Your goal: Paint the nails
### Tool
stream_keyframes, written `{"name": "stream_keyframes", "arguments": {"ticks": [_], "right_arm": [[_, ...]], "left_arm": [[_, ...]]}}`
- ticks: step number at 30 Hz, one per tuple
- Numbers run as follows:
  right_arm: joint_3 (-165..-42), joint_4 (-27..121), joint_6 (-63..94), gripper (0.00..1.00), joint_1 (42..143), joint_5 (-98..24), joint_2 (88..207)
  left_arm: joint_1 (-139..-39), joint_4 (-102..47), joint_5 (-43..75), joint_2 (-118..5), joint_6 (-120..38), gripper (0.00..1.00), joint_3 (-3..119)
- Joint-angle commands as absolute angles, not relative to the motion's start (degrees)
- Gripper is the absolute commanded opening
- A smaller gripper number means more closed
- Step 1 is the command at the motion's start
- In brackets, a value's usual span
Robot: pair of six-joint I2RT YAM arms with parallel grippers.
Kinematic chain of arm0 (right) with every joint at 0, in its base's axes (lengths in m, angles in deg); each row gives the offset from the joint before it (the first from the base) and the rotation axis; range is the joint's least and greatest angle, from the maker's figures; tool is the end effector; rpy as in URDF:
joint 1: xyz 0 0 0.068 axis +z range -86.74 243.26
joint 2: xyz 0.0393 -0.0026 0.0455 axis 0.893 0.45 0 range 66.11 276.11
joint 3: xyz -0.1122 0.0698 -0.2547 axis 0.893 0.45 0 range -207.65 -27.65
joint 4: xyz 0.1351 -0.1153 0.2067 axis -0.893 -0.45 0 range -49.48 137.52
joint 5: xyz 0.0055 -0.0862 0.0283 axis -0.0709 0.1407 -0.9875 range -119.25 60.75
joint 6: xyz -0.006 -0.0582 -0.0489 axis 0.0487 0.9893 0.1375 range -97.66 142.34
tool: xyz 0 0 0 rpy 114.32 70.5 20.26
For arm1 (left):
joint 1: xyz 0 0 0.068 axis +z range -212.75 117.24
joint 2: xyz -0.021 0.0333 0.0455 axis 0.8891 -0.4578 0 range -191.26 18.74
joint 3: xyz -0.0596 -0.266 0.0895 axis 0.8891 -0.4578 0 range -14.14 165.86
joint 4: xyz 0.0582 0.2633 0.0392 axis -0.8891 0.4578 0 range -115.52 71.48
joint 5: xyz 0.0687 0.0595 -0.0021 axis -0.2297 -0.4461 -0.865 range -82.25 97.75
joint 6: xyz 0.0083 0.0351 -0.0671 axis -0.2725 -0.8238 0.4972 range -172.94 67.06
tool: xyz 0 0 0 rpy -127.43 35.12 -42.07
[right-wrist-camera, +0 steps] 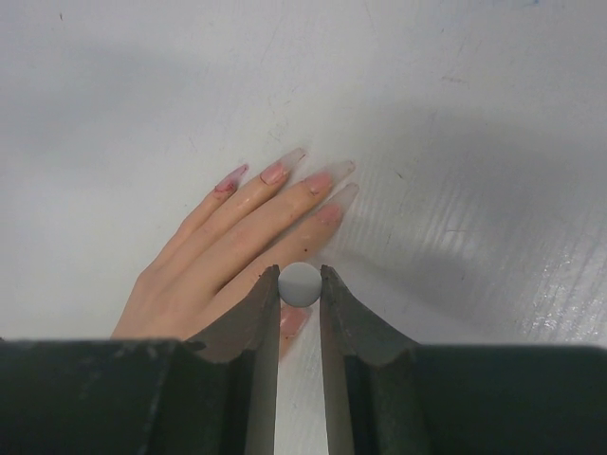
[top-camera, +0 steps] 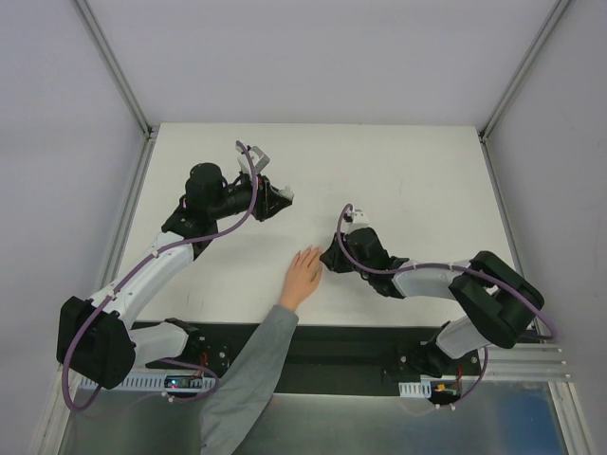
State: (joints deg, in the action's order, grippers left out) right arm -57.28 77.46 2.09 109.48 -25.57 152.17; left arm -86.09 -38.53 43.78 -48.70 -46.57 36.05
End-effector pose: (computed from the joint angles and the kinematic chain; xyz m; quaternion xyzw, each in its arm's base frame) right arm 0.2221 0.2259 0.1488 -0.1745 0.8320 0.2655 0.4549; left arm 0.2623 -0.1544 0.3426 0.3109 0.6582 -0.3849 0.5674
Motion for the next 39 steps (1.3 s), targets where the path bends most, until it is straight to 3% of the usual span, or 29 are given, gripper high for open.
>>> {"name": "stream_keyframes", "arguments": {"ticks": [1, 39], "right_arm": [[-59.56, 80.66, 2.83, 0.01, 108.96, -27.14, 152.77], [-57.36, 73.01, -0.78, 0.01, 112.39, -19.05, 147.5]], "left_arm": [[-86.84, -40.46, 45.81, -47.97, -47.4, 0.0, 37.62], [-86.93, -40.37, 45.81, -48.06, -47.49, 0.0, 37.54]]}}
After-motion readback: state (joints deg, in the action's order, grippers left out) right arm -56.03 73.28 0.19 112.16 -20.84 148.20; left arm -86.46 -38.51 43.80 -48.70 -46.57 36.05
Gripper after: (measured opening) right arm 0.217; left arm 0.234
